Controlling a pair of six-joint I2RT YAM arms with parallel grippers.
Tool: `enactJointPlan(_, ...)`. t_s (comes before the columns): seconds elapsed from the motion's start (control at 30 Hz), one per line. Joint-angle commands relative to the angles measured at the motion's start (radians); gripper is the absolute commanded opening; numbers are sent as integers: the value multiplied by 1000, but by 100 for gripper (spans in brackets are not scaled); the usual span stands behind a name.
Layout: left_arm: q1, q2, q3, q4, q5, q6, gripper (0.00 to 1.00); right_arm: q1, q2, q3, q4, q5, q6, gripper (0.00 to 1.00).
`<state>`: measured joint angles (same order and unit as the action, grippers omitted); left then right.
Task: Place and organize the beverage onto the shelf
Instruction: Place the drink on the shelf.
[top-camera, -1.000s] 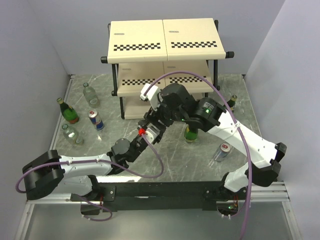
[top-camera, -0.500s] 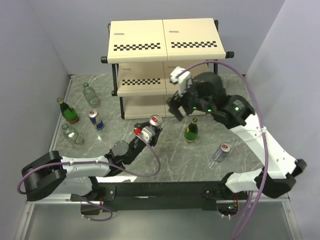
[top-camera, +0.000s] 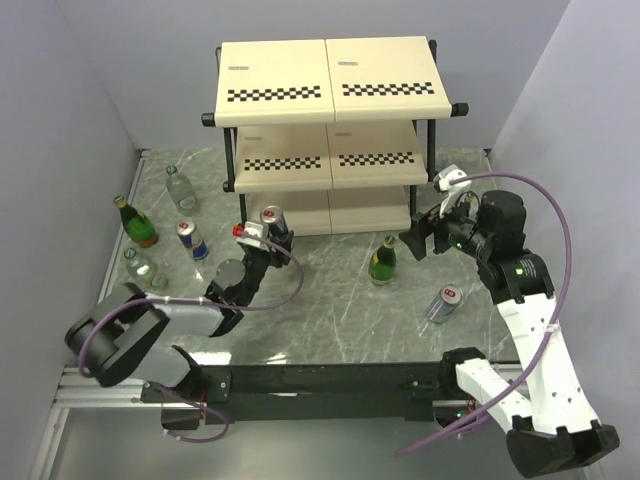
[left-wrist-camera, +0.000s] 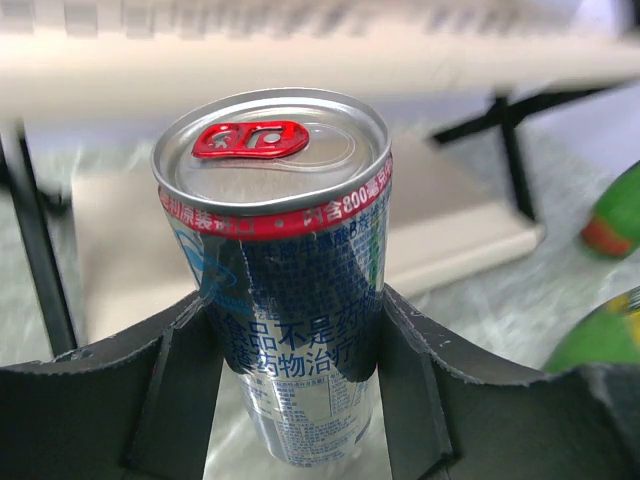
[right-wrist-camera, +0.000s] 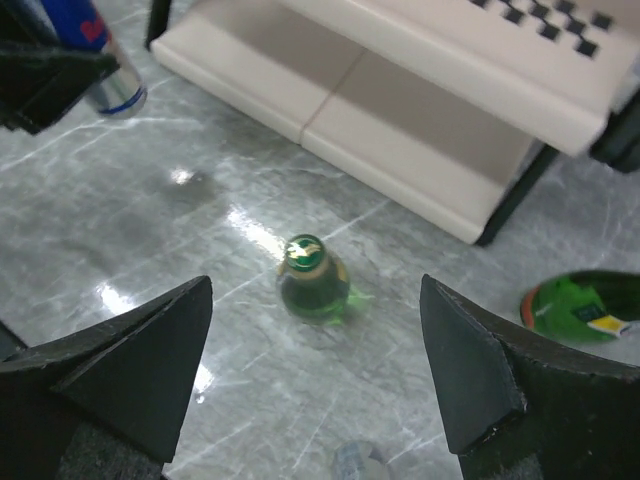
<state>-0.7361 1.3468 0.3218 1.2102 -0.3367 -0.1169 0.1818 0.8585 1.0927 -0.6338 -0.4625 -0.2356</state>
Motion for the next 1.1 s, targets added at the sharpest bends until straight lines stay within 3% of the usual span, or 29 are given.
enactJointPlan(0.0, 35, 69, -13, 273, 21, -92, 0, -54, -18, -14, 92, -65, 9, 90)
enactJointPlan(0.37, 60, 296, 10, 454, 4, -64, 0, -97, -81, -88, 149, -93, 50, 91)
enactJointPlan(0.73, 79, 333, 85, 488, 47, 6, 0, -102, -61, -99, 144, -117, 55, 91)
enactJointPlan(1.07, 144, 399, 117, 620, 100, 37, 0, -104, -47, -102, 141, -122, 51, 91)
